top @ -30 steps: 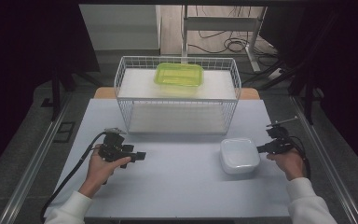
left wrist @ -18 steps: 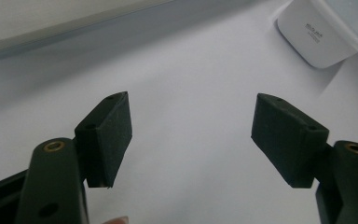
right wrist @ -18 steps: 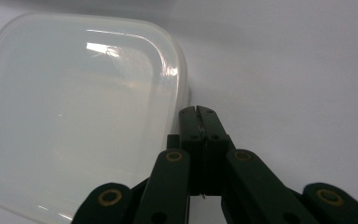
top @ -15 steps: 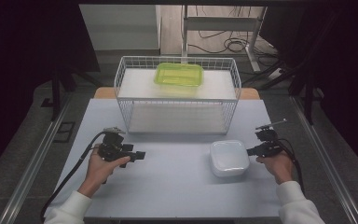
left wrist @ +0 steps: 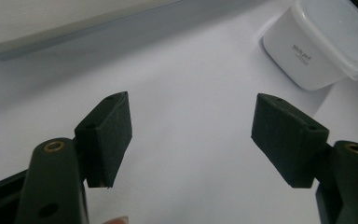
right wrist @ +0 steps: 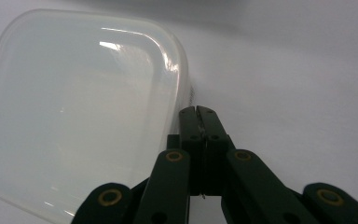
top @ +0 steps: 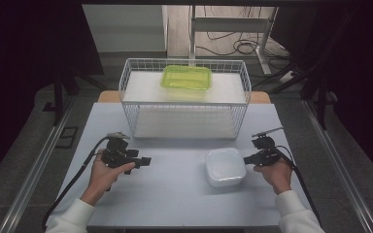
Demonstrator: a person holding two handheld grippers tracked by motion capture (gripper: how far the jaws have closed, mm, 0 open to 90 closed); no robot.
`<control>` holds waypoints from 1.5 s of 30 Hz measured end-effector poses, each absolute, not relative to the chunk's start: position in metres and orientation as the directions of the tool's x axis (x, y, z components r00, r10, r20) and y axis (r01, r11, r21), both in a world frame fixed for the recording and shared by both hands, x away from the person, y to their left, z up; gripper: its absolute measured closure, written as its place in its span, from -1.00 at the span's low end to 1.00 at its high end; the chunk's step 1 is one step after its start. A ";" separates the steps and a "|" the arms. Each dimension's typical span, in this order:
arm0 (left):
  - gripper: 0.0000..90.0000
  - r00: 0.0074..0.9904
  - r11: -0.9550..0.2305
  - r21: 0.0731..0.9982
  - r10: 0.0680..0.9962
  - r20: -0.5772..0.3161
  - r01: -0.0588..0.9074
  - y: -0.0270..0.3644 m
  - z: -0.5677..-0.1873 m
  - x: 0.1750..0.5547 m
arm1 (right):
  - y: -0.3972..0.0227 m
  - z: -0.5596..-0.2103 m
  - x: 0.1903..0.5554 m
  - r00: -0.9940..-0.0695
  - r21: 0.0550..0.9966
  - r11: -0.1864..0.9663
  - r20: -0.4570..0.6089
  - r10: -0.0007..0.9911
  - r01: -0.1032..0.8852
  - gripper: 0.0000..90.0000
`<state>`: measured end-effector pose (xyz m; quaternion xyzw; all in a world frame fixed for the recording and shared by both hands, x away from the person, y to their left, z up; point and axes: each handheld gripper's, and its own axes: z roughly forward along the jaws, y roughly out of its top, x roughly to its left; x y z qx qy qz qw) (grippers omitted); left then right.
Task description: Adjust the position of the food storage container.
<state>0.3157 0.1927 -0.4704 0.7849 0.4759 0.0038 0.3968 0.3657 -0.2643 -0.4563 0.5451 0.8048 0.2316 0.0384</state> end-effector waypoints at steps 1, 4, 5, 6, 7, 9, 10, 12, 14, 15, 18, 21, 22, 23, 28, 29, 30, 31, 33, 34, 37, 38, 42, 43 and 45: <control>-0.37 0.547 -0.232 0.627 0.750 -0.371 0.744 0.193 -0.470 0.316 | -0.262 -0.457 0.365 -0.405 0.414 0.300 0.193 0.894 0.859 0.98; -0.37 0.546 -0.230 0.627 0.750 -0.373 0.745 0.192 -0.470 0.315 | -0.256 -0.458 0.363 -0.408 0.413 0.301 0.201 0.891 0.860 0.98; -0.37 0.546 -0.230 0.627 0.750 -0.374 0.745 0.193 -0.470 0.315 | -0.254 -0.458 0.362 -0.413 0.413 0.306 0.199 0.889 0.858 0.98; -0.37 0.546 -0.230 0.627 0.750 -0.373 0.744 0.193 -0.470 0.315 | -0.251 -0.458 0.362 -0.421 0.414 0.314 0.197 0.886 0.855 0.98; -0.37 0.546 -0.230 0.627 0.750 -0.373 0.744 0.193 -0.470 0.316 | -0.247 -0.459 0.360 -0.420 0.414 0.313 0.198 0.886 0.855 0.98; -0.37 0.545 -0.228 0.628 0.751 -0.373 0.744 0.193 -0.470 0.316 | -0.242 -0.458 0.358 -0.431 0.418 0.321 0.201 0.880 0.850 0.98; -0.37 0.545 -0.227 0.628 0.751 -0.374 0.744 0.193 -0.470 0.316 | -0.238 -0.458 0.357 -0.437 0.422 0.325 0.201 0.876 0.846 0.98; -0.37 0.543 -0.224 0.630 0.753 -0.373 0.743 0.194 -0.469 0.316 | -0.232 -0.458 0.355 -0.446 0.423 0.333 0.203 0.872 0.842 0.98; -0.37 0.544 -0.225 0.630 0.752 -0.372 0.743 0.195 -0.468 0.316 | -0.228 -0.459 0.354 -0.448 0.421 0.334 0.206 0.870 0.843 0.98; -0.37 0.545 -0.226 0.631 0.752 -0.371 0.742 0.195 -0.468 0.315 | -0.226 -0.459 0.353 -0.452 0.424 0.339 0.200 0.869 0.840 0.98; -0.37 0.546 -0.227 0.631 0.751 -0.371 0.742 0.195 -0.469 0.315 | -0.220 -0.459 0.351 -0.457 0.424 0.341 0.209 0.865 0.839 0.98; -0.37 0.545 -0.228 0.630 0.752 -0.371 0.742 0.195 -0.469 0.316 | -0.213 -0.460 0.348 -0.467 0.427 0.349 0.211 0.859 0.834 0.98; -0.37 0.546 -0.229 0.630 0.752 -0.370 0.742 0.195 -0.469 0.316 | -0.210 -0.460 0.346 -0.472 0.429 0.350 0.220 0.854 0.833 0.98; -0.37 0.546 -0.229 0.630 0.752 -0.370 0.742 0.195 -0.469 0.316 | -0.208 -0.461 0.346 -0.474 0.428 0.351 0.224 0.852 0.833 0.98; -0.37 0.545 -0.229 0.628 0.752 -0.370 0.743 0.194 -0.469 0.316 | -0.193 -0.463 0.341 -0.497 0.434 0.370 0.227 0.838 0.822 0.98; -0.37 0.546 -0.230 0.627 0.751 -0.371 0.744 0.194 -0.470 0.316 | -0.191 -0.464 0.341 -0.505 0.435 0.378 0.225 0.833 0.817 0.98; -0.37 0.546 -0.232 0.627 0.751 -0.370 0.744 0.194 -0.470 0.316 | -0.188 -0.464 0.341 -0.505 0.435 0.372 0.242 0.829 0.820 0.98; -0.37 0.546 -0.233 0.627 0.752 -0.368 0.743 0.194 -0.470 0.316 | -0.186 -0.464 0.341 -0.513 0.436 0.381 0.240 0.824 0.816 0.98; -0.37 0.546 -0.233 0.626 0.753 -0.367 0.744 0.194 -0.470 0.316 | -0.180 -0.464 0.341 -0.522 0.439 0.390 0.232 0.821 0.809 0.98; -0.37 0.545 -0.233 0.626 0.754 -0.367 0.744 0.194 -0.470 0.316 | -0.178 -0.464 0.341 -0.531 0.444 0.396 0.237 0.814 0.804 0.98; -0.37 0.542 -0.231 0.625 0.756 -0.367 0.746 0.194 -0.471 0.316 | -0.170 -0.466 0.342 -0.542 0.445 0.403 0.248 0.803 0.800 0.98; -0.37 0.542 -0.231 0.625 0.757 -0.366 0.745 0.195 -0.471 0.316 | -0.169 -0.466 0.342 -0.547 0.445 0.408 0.245 0.801 0.797 0.98; -0.37 0.540 -0.232 0.625 0.760 -0.362 0.746 0.196 -0.471 0.315 | -0.169 -0.466 0.342 -0.553 0.448 0.411 0.251 0.794 0.794 0.98; -0.37 0.538 -0.229 0.625 0.761 -0.363 0.746 0.196 -0.471 0.315 | -0.169 -0.465 0.342 -0.556 0.451 0.412 0.253 0.792 0.792 0.98; -0.37 0.535 -0.225 0.627 0.764 -0.361 0.746 0.197 -0.471 0.314 | -0.172 -0.464 0.341 -0.562 0.463 0.413 0.248 0.789 0.784 0.98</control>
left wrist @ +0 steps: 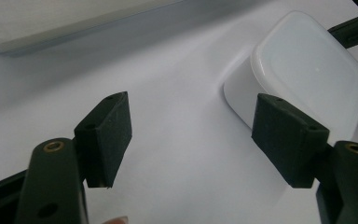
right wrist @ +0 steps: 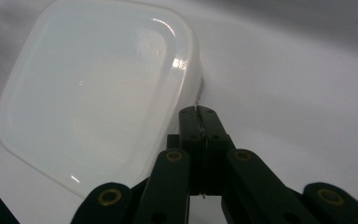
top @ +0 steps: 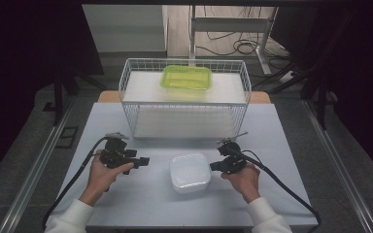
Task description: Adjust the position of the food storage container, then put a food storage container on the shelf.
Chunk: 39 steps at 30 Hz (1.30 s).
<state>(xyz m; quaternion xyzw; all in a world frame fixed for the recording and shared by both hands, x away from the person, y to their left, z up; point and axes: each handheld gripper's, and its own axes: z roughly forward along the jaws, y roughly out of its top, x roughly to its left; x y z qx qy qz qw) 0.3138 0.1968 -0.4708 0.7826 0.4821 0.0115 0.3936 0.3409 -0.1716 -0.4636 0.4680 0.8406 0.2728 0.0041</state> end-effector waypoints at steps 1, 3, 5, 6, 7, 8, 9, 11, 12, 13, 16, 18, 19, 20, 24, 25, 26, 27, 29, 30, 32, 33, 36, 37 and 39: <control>-0.37 0.533 -0.223 0.628 0.765 -0.361 0.746 0.197 -0.471 0.314 | -0.175 -0.462 0.341 -0.562 0.473 0.408 0.246 0.789 0.780 0.98; -0.37 0.532 -0.222 0.629 0.767 -0.360 0.745 0.197 -0.471 0.313 | -0.179 -0.460 0.341 -0.563 0.486 0.403 0.243 0.790 0.775 0.97; -0.37 0.529 -0.215 0.631 0.767 -0.363 0.745 0.196 -0.470 0.312 | -0.185 -0.458 0.340 -0.566 0.503 0.404 0.223 0.793 0.764 0.93; -0.37 0.529 -0.213 0.632 0.766 -0.364 0.745 0.195 -0.470 0.311 | -0.188 -0.457 0.339 -0.566 0.511 0.399 0.225 0.793 0.761 0.88; -0.37 0.526 -0.209 0.632 0.767 -0.368 0.747 0.194 -0.470 0.310 | -0.192 -0.457 0.339 -0.567 0.519 0.393 0.233 0.790 0.759 0.79; -0.37 0.528 -0.208 0.633 0.765 -0.370 0.745 0.194 -0.470 0.309 | -0.195 -0.457 0.339 -0.568 0.527 0.387 0.238 0.788 0.757 0.67; -0.37 0.525 -0.203 0.633 0.764 -0.375 0.747 0.193 -0.469 0.308 | -0.199 -0.457 0.338 -0.569 0.538 0.384 0.229 0.790 0.750 0.50; -0.38 0.521 -0.196 0.633 0.764 -0.379 0.749 0.192 -0.469 0.306 | -0.205 -0.458 0.336 -0.567 0.562 0.366 0.234 0.789 0.742 0.29; -0.38 0.516 -0.184 0.635 0.763 -0.388 0.750 0.190 -0.468 0.304 | -0.208 -0.459 0.335 -0.569 0.578 0.350 0.251 0.783 0.737 0.18; -0.38 0.515 -0.177 0.636 0.760 -0.396 0.751 0.190 -0.467 0.303 | -0.212 -0.459 0.334 -0.562 0.587 0.328 0.271 0.782 0.740 0.07; -0.38 0.511 -0.165 0.640 0.759 -0.403 0.750 0.186 -0.466 0.300 | -0.220 -0.455 0.334 -0.556 0.604 0.284 0.325 0.765 0.744 -0.08; -0.38 0.512 -0.160 0.642 0.755 -0.411 0.750 0.183 -0.465 0.297 | -0.224 -0.451 0.333 -0.556 0.623 0.263 0.337 0.759 0.737 -0.13; -0.38 0.511 -0.155 0.640 0.751 -0.418 0.752 0.181 -0.465 0.295 | -0.226 -0.449 0.330 -0.562 0.635 0.260 0.333 0.757 0.727 -0.19; -0.38 0.512 -0.154 0.640 0.748 -0.422 0.753 0.180 -0.465 0.294 | -0.227 -0.448 0.329 -0.567 0.644 0.260 0.328 0.756 0.719 -0.22; -0.38 0.514 -0.157 0.634 0.743 -0.430 0.757 0.171 -0.466 0.288 | -0.229 -0.446 0.325 -0.588 0.659 0.273 0.316 0.744 0.700 -0.24; -0.38 0.515 -0.159 0.632 0.741 -0.432 0.758 0.170 -0.466 0.288 | -0.229 -0.446 0.324 -0.594 0.661 0.274 0.324 0.736 0.699 -0.24; -0.38 0.514 -0.158 0.629 0.738 -0.437 0.761 0.167 -0.465 0.286 | -0.229 -0.445 0.324 -0.594 0.661 0.269 0.330 0.734 0.700 -0.24; -0.38 0.514 -0.155 0.628 0.736 -0.441 0.762 0.166 -0.465 0.286 | -0.229 -0.446 0.323 -0.593 0.659 0.266 0.337 0.732 0.703 -0.24; -0.38 0.508 -0.140 0.620 0.722 -0.470 0.772 0.163 -0.466 0.284 | -0.227 -0.446 0.322 -0.594 0.653 0.266 0.351 0.724 0.710 -0.24; -0.38 0.506 -0.138 0.618 0.722 -0.473 0.774 0.162 -0.467 0.284 | -0.227 -0.447 0.322 -0.593 0.650 0.262 0.361 0.719 0.714 -0.24; -0.38 0.500 -0.133 0.613 0.723 -0.478 0.779 0.161 -0.467 0.282 | -0.225 -0.448 0.323 -0.590 0.644 0.251 0.386 0.709 0.723 -0.23; -0.38 0.497 -0.131 0.611 0.722 -0.481 0.781 0.160 -0.468 0.282 | -0.224 -0.449 0.323 -0.587 0.640 0.246 0.397 0.705 0.728 -0.23; -0.37 0.487 -0.115 0.601 0.713 -0.505 0.791 0.157 -0.470 0.281 | -0.221 -0.452 0.324 -0.587 0.633 0.247 0.407 0.700 0.734 -0.23; -0.37 0.479 -0.107 0.594 0.710 -0.515 0.798 0.156 -0.471 0.281 | -0.220 -0.453 0.324 -0.585 0.631 0.245 0.410 0.700 0.736 -0.22; -0.37 0.468 -0.097 0.577 0.700 -0.540 0.811 0.151 -0.475 0.280 | -0.218 -0.455 0.325 -0.586 0.625 0.244 0.425 0.690 0.741 -0.20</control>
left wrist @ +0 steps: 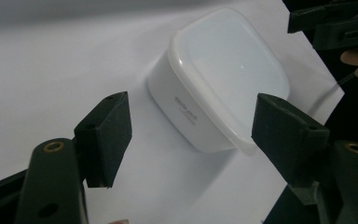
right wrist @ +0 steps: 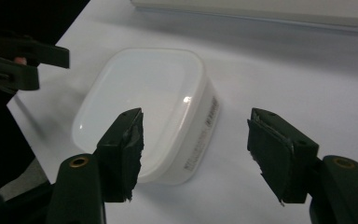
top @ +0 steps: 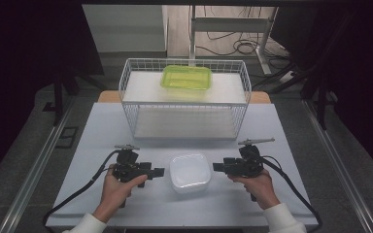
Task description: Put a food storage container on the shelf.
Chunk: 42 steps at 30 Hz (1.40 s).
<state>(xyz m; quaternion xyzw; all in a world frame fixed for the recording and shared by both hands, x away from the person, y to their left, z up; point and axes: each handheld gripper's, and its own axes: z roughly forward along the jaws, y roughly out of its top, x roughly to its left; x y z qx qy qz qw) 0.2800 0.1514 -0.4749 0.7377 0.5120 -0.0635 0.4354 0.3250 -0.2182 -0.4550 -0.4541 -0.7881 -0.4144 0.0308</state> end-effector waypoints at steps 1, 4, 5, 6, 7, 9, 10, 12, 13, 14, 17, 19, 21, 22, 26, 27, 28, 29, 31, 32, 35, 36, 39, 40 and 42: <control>-0.37 0.464 -0.092 0.572 0.696 -0.549 0.815 0.150 -0.477 0.280 | -0.217 -0.456 0.325 -0.586 0.623 0.243 0.433 0.685 0.744 -0.19; -0.37 0.442 -0.065 0.552 0.679 -0.586 0.831 0.145 -0.481 0.281 | -0.213 -0.461 0.327 -0.587 0.609 0.251 0.449 0.674 0.753 -0.16; -0.36 0.434 -0.051 0.548 0.674 -0.599 0.835 0.144 -0.483 0.281 | -0.212 -0.462 0.328 -0.586 0.605 0.251 0.454 0.671 0.756 -0.15; -0.36 0.424 -0.035 0.545 0.670 -0.609 0.838 0.143 -0.485 0.282 | -0.211 -0.463 0.329 -0.583 0.601 0.246 0.466 0.666 0.761 -0.13; -0.35 0.416 -0.026 0.538 0.666 -0.619 0.842 0.142 -0.486 0.283 | -0.210 -0.464 0.331 -0.579 0.597 0.240 0.476 0.662 0.765 -0.11; -0.33 0.399 0.000 0.529 0.656 -0.641 0.849 0.140 -0.489 0.285 | -0.209 -0.466 0.334 -0.573 0.589 0.233 0.494 0.654 0.774 -0.10; -0.33 0.388 0.012 0.519 0.649 -0.654 0.855 0.139 -0.490 0.286 | -0.208 -0.468 0.336 -0.566 0.580 0.227 0.510 0.648 0.782 -0.08; -0.30 0.378 0.024 0.510 0.640 -0.669 0.860 0.138 -0.493 0.289 | -0.206 -0.472 0.339 -0.559 0.566 0.225 0.529 0.639 0.793 -0.06; -0.29 0.369 0.032 0.502 0.638 -0.676 0.864 0.138 -0.495 0.291 | -0.205 -0.473 0.341 -0.556 0.560 0.227 0.533 0.638 0.797 -0.06; -0.27 0.365 0.036 0.499 0.638 -0.678 0.866 0.137 -0.496 0.293 | -0.204 -0.476 0.343 -0.551 0.551 0.229 0.537 0.639 0.803 -0.04; -0.23 0.356 0.041 0.489 0.635 -0.686 0.871 0.136 -0.499 0.295 | -0.204 -0.477 0.345 -0.543 0.544 0.223 0.547 0.637 0.809 -0.01; -0.20 0.350 0.037 0.479 0.632 -0.691 0.877 0.135 -0.501 0.295 | -0.204 -0.477 0.346 -0.542 0.543 0.220 0.554 0.632 0.810 0.02; -0.17 0.346 0.034 0.469 0.630 -0.696 0.883 0.134 -0.504 0.296 | -0.203 -0.478 0.347 -0.536 0.532 0.216 0.571 0.622 0.819 0.05; -0.16 0.342 0.036 0.465 0.629 -0.699 0.885 0.134 -0.504 0.295 | -0.202 -0.479 0.347 -0.531 0.526 0.215 0.577 0.620 0.823 0.07; -0.08 0.326 0.042 0.439 0.607 -0.725 0.898 0.132 -0.507 0.295 | -0.201 -0.481 0.347 -0.524 0.513 0.213 0.598 0.606 0.831 0.13; -0.07 0.324 0.041 0.435 0.606 -0.727 0.899 0.132 -0.508 0.295 | -0.201 -0.481 0.347 -0.524 0.512 0.212 0.601 0.604 0.832 0.14; -0.05 0.320 0.045 0.433 0.607 -0.728 0.900 0.132 -0.508 0.295 | -0.201 -0.481 0.347 -0.523 0.510 0.211 0.605 0.601 0.834 0.15; -0.03 0.314 0.050 0.428 0.603 -0.733 0.902 0.131 -0.509 0.295 | -0.201 -0.482 0.348 -0.525 0.511 0.213 0.603 0.601 0.832 0.16; 0.03 0.309 0.052 0.420 0.595 -0.742 0.906 0.130 -0.510 0.295 | -0.201 -0.483 0.349 -0.515 0.500 0.213 0.609 0.603 0.839 0.21; 0.07 0.305 0.054 0.414 0.591 -0.746 0.909 0.129 -0.511 0.295 | -0.200 -0.484 0.350 -0.514 0.495 0.215 0.614 0.599 0.842 0.23; 0.21 0.288 0.063 0.388 0.563 -0.774 0.920 0.127 -0.515 0.294 | -0.199 -0.486 0.350 -0.504 0.481 0.213 0.629 0.593 0.851 0.29; 0.29 0.284 0.067 0.384 0.558 -0.780 0.921 0.126 -0.515 0.294 | -0.198 -0.487 0.350 -0.501 0.476 0.216 0.627 0.597 0.853 0.34; 0.40 0.282 0.087 0.394 0.560 -0.779 0.915 0.128 -0.513 0.293 | -0.198 -0.489 0.349 -0.491 0.464 0.216 0.627 0.605 0.859 0.40; 0.49 0.285 0.093 0.401 0.560 -0.778 0.912 0.129 -0.512 0.292 | -0.198 -0.488 0.349 -0.488 0.464 0.213 0.626 0.608 0.860 0.42; 0.54 0.286 0.091 0.400 0.558 -0.779 0.912 0.129 -0.511 0.293 | -0.199 -0.487 0.348 -0.479 0.457 0.207 0.631 0.611 0.865 0.46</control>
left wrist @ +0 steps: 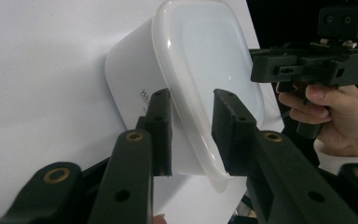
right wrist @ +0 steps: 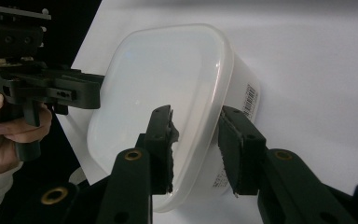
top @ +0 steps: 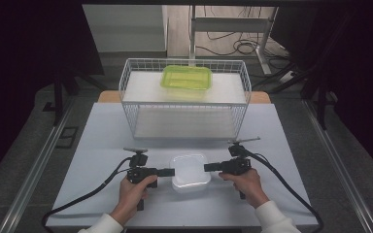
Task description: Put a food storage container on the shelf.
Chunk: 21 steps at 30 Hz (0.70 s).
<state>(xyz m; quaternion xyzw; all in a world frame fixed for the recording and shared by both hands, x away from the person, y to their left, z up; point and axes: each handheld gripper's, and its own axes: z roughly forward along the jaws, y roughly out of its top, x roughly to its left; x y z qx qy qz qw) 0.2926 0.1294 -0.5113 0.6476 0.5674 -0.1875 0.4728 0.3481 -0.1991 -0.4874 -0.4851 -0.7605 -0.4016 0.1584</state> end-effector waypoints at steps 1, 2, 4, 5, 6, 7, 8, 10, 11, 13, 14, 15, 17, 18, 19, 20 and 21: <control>0.55 0.279 0.101 0.395 0.552 -0.786 0.913 0.129 -0.512 0.293 | -0.199 -0.487 0.347 -0.481 0.460 0.207 0.627 0.613 0.863 0.46; 0.56 0.276 0.104 0.392 0.549 -0.789 0.914 0.130 -0.512 0.293 | -0.199 -0.486 0.346 -0.476 0.458 0.203 0.627 0.617 0.866 0.48; 0.58 0.282 0.101 0.396 0.547 -0.788 0.913 0.130 -0.512 0.292 | -0.200 -0.485 0.345 -0.471 0.454 0.201 0.627 0.620 0.868 0.50; 0.59 0.279 0.109 0.397 0.546 -0.790 0.911 0.130 -0.511 0.292 | -0.200 -0.485 0.345 -0.473 0.456 0.200 0.626 0.620 0.867 0.51; 0.60 0.282 0.107 0.400 0.546 -0.789 0.910 0.130 -0.511 0.292 | -0.200 -0.484 0.344 -0.474 0.459 0.199 0.624 0.622 0.866 0.53; 0.61 0.290 0.102 0.407 0.548 -0.785 0.908 0.131 -0.510 0.291 | -0.201 -0.483 0.343 -0.473 0.458 0.198 0.625 0.621 0.866 0.54; 0.63 0.290 0.106 0.409 0.548 -0.784 0.906 0.131 -0.509 0.291 | -0.201 -0.483 0.343 -0.477 0.465 0.197 0.623 0.621 0.863 0.56; 0.65 0.291 0.110 0.414 0.550 -0.783 0.904 0.131 -0.508 0.290 | -0.201 -0.481 0.342 -0.478 0.469 0.194 0.623 0.619 0.862 0.58; 0.66 0.293 0.111 0.416 0.550 -0.782 0.902 0.131 -0.507 0.290 | -0.201 -0.481 0.342 -0.481 0.473 0.194 0.621 0.619 0.859 0.59; 0.69 0.298 0.114 0.424 0.551 -0.779 0.898 0.132 -0.506 0.289 | -0.202 -0.480 0.341 -0.487 0.480 0.194 0.619 0.617 0.856 0.61; 0.71 0.303 0.114 0.430 0.552 -0.777 0.895 0.132 -0.505 0.289 | -0.202 -0.479 0.341 -0.493 0.487 0.194 0.617 0.614 0.852 0.63; 0.74 0.306 0.119 0.436 0.552 -0.776 0.892 0.132 -0.504 0.289 | -0.202 -0.478 0.341 -0.499 0.494 0.195 0.613 0.613 0.847 0.65; 0.77 0.314 0.113 0.447 0.562 -0.765 0.887 0.134 -0.502 0.288 | -0.203 -0.477 0.341 -0.512 0.511 0.194 0.609 0.606 0.838 0.70; 0.77 0.318 0.111 0.452 0.565 -0.761 0.885 0.134 -0.502 0.288 | -0.203 -0.476 0.341 -0.520 0.520 0.193 0.609 0.600 0.832 0.72; 0.77 0.316 0.113 0.453 0.567 -0.760 0.884 0.134 -0.502 0.288 | -0.203 -0.475 0.340 -0.521 0.521 0.194 0.610 0.597 0.831 0.72; 0.77 0.320 0.110 0.455 0.568 -0.758 0.884 0.134 -0.502 0.288 | -0.203 -0.475 0.340 -0.526 0.524 0.196 0.610 0.593 0.829 0.72; 0.77 0.323 0.107 0.458 0.570 -0.756 0.883 0.134 -0.501 0.288 | -0.203 -0.475 0.340 -0.529 0.526 0.198 0.608 0.592 0.827 0.72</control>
